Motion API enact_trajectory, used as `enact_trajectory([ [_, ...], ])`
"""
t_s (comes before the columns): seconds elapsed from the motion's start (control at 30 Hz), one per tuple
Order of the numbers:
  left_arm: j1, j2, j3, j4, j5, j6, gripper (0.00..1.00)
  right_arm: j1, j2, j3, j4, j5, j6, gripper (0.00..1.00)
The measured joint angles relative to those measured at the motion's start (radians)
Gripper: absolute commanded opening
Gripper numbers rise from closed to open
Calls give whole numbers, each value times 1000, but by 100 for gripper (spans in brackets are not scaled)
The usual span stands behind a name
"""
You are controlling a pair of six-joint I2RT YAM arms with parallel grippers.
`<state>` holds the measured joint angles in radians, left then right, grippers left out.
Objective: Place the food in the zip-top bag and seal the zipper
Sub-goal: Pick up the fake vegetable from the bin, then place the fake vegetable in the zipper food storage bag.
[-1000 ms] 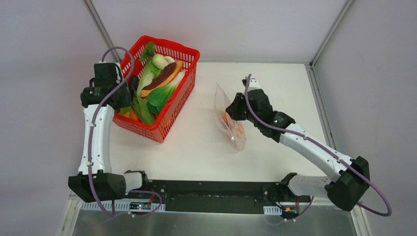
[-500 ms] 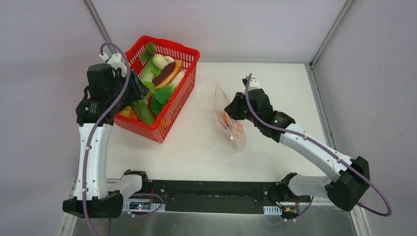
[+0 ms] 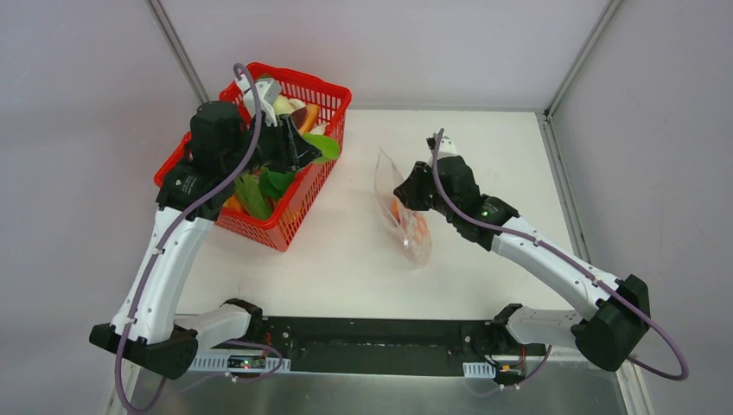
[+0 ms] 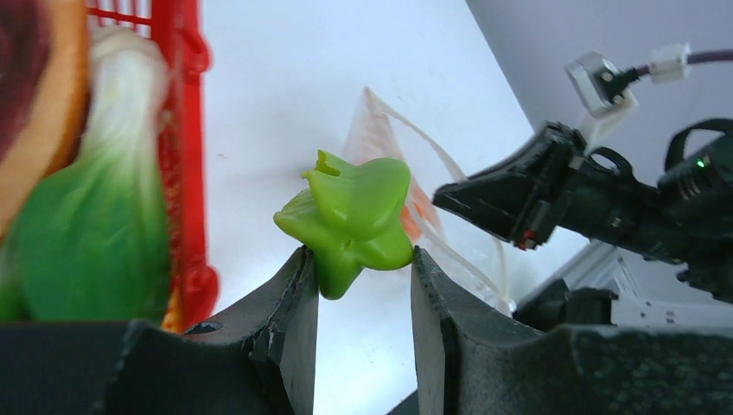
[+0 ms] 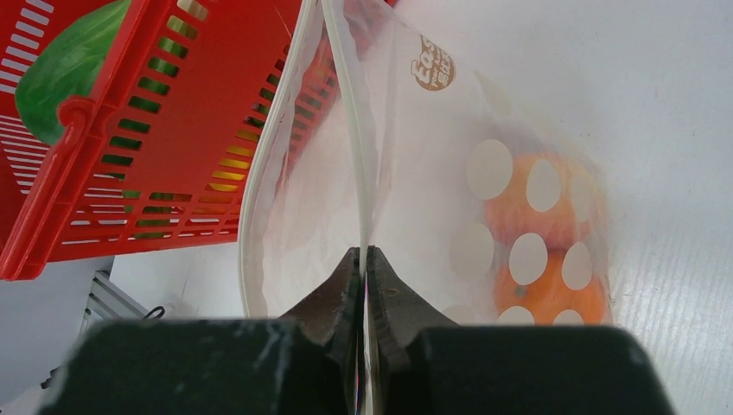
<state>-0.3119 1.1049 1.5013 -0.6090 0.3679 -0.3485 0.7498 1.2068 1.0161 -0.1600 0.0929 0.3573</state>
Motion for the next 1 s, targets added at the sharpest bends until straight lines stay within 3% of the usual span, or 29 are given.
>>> enact_trajectory([
  [0.5,-330,259,61,95,68,-1,2,0,-49,-29,34,27,14,2],
  [0.9,-368,369,143,-31,-68,61,3,3,-78,-29,26,113,7,0],
  [1.0,-370,381,166,-84,-105,85,10,6,-79,-29,26,127,6,0],
])
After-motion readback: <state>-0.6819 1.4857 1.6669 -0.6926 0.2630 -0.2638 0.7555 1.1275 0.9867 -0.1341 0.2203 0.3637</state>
